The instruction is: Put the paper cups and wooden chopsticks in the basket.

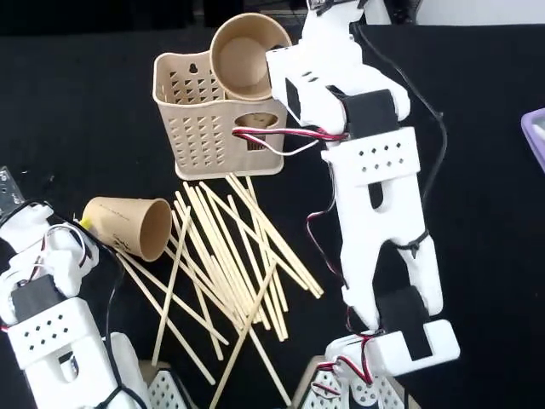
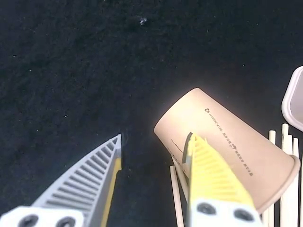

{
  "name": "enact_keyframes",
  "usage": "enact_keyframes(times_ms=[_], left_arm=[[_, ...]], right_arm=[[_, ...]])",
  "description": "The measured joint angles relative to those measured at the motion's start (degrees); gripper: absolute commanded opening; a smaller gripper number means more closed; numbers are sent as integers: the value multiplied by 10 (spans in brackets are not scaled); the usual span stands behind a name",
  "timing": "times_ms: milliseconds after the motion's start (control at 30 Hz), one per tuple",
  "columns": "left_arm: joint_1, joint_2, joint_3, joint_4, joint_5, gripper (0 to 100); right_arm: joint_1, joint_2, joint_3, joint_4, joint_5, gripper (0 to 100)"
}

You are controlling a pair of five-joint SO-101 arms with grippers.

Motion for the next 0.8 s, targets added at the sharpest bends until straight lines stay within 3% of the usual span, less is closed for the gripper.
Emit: enact_keyframes(times_ms=[500, 667, 800], left_arm=[[0, 0, 0, 0, 0, 224], [0, 0, 0, 0, 0, 224], [0, 0, 0, 0, 0, 224]], right_arm=[[15, 1, 0, -20, 0, 18], [14, 1, 0, -17, 0, 160], [14, 1, 0, -16, -1, 180]])
